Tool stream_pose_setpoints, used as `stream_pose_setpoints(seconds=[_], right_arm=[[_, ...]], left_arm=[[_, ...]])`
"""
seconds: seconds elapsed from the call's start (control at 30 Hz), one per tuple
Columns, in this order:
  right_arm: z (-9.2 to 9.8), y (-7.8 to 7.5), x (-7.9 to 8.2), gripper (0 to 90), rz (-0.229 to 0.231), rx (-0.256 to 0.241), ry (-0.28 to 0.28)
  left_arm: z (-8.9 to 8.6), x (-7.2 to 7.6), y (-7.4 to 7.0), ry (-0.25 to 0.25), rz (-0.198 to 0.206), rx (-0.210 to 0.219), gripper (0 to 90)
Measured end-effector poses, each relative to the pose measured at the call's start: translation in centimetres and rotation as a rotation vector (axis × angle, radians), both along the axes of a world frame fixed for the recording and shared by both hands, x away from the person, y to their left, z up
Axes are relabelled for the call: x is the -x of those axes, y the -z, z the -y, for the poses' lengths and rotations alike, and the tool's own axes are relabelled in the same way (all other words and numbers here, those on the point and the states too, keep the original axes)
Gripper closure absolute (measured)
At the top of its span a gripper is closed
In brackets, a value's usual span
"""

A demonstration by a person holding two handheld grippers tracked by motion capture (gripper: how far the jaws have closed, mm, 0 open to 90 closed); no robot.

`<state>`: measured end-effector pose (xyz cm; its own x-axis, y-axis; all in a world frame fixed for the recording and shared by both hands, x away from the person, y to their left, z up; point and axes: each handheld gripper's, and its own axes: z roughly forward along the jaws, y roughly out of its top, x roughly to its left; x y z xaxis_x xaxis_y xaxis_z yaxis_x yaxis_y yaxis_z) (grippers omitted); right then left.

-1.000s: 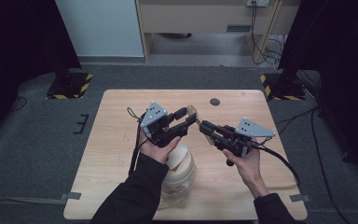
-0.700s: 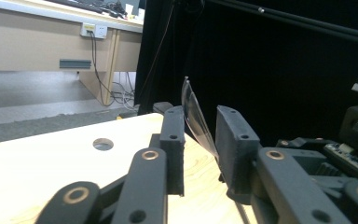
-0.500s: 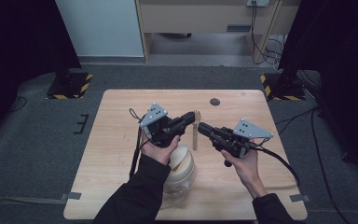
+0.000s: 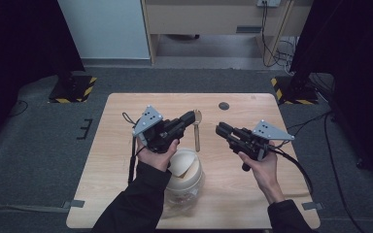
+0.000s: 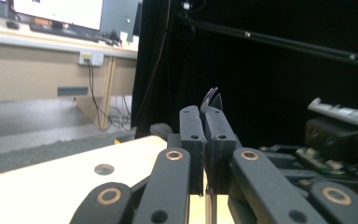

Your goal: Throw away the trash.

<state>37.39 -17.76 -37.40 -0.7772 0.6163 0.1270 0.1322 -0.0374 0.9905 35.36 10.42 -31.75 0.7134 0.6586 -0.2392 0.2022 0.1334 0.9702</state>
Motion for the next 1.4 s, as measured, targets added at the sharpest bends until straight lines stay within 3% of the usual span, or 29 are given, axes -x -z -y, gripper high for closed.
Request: stream_pose_setpoints(seconds=[0.1, 0.27, 0.37, 0.53, 0.63, 0.67, 0.77, 0.97, 1.4], right_arm=[[1.0, 0.8, -0.5, 70.8, -0.032, 0.023, 0.049], [2.6, 3.0, -1.5, 65.7, -0.091, 0.09, 0.117], [3.3, 3.9, -1.8, 61.4, -0.12, 0.1, 0.143], [5.7, 6.2, -2.2, 43.6, -0.199, 0.148, 0.234], [6.4, 6.9, -2.1, 40.8, -0.223, 0.163, 0.256], [7.2, 7.6, -2.1, 37.2, -0.253, 0.176, 0.277], [7.9, 8.2, -1.8, 34.0, -0.267, 0.196, 0.292], [9.0, 9.7, -1.0, 29.8, -0.303, 0.254, 0.304], [9.0, 11.8, -1.3, 24.0, -0.35, 0.358, 0.294]], left_arm=[[-1.1, 0.4, -0.6, -0.012, 0.028, 0.025, 87.8], [-2.3, 0.6, -1.2, -0.035, 0.045, 0.033, 87.8], [-3.3, 0.9, -1.5, -0.051, 0.057, 0.039, 87.8], [-5.6, 1.5, -1.5, -0.094, 0.07, 0.03, 87.8], [-6.4, 1.7, -1.3, -0.109, 0.07, 0.03, 87.7], [-7.0, 1.9, -1.0, -0.119, 0.068, 0.026, 87.7], [-7.5, 2.0, -0.7, -0.131, 0.067, 0.016, 87.7], [-8.9, 2.8, 1.4, -0.153, 0.043, -0.008, 87.7], [-8.4, 2.9, 6.1, -0.112, -0.051, -0.058, 87.6]])
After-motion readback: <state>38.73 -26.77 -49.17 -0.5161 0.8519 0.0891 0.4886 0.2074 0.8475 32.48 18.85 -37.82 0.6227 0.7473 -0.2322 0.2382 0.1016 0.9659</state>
